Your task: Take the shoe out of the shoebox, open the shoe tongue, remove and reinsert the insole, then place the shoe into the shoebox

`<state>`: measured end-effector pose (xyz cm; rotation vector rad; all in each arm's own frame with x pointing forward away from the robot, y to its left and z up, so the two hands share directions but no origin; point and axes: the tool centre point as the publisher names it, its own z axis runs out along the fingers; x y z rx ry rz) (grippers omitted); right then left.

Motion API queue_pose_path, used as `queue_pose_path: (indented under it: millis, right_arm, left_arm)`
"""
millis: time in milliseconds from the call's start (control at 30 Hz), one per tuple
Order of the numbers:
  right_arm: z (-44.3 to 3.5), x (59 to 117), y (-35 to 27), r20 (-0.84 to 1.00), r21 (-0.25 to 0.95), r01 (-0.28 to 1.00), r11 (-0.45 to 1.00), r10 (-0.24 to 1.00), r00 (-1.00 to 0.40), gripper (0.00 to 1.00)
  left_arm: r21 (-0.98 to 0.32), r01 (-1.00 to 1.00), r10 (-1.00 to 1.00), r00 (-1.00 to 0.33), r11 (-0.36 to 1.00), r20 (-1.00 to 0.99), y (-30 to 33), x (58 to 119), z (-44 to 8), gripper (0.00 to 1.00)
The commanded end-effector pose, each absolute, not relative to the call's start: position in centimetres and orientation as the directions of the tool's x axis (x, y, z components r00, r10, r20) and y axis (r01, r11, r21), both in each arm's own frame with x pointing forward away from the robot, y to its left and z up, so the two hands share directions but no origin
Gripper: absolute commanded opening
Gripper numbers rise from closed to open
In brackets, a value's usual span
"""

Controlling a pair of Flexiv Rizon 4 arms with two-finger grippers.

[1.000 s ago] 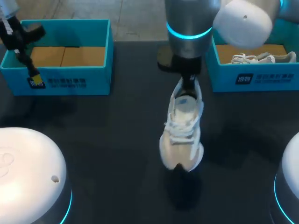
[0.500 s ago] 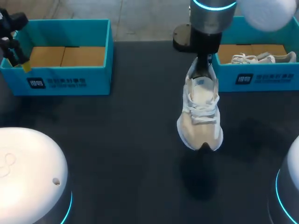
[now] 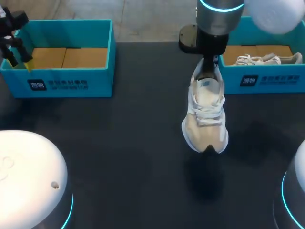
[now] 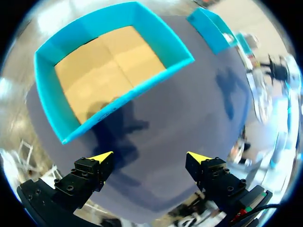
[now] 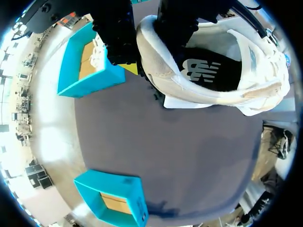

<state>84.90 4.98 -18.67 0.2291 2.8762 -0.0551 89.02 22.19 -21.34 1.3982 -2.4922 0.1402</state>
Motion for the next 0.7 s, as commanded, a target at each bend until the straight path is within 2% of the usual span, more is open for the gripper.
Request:
queue_pose_path:
  millis: [33, 167, 433, 467, 500, 700]
  right_arm:
    - [-17.4, 86.5, 3.9, -0.255, -0.021, 0.145, 0.989, 0.135, -0.957, 0.00]
    - [-16.3, 88.8, 2.2, -0.261, -0.026, 0.125, 0.992, 0.114, -0.959, 0.00]
    - [-16.2, 88.9, 2.1, -0.263, -0.024, 0.123, 0.992, 0.113, -0.958, 0.00]
    - [-14.7, 91.0, 0.5, -0.293, -0.018, 0.072, 0.997, 0.064, -0.954, 0.00]
    - [-13.2, 93.4, -1.1, -0.299, -0.030, 0.075, 0.997, 0.063, -0.952, 0.00]
    - [-11.7, 96.6, -3.0, -0.326, -0.045, 0.089, 0.995, 0.070, -0.943, 0.00]
  left_arm:
    - [0.099, -0.919, -0.902, -0.348, 0.382, 0.258, 22.5, 90.4, -21.2, 1.00]
    - [0.153, -0.948, -0.940, -0.235, 0.278, 0.247, 23.5, 91.4, -21.1, 1.00]
    - [0.154, -0.949, -0.941, -0.232, 0.274, 0.246, 23.5, 91.4, -21.1, 1.00]
    - [0.159, -0.970, -0.969, -0.150, 0.182, 0.195, 25.5, 91.8, -20.6, 1.00]
    - [0.160, -0.972, -0.972, -0.144, 0.174, 0.185, 25.7, 91.8, -20.6, 1.00]
    - [0.184, -0.975, -0.983, -0.093, 0.123, 0.160, 26.6, 92.1, -20.6, 1.00]
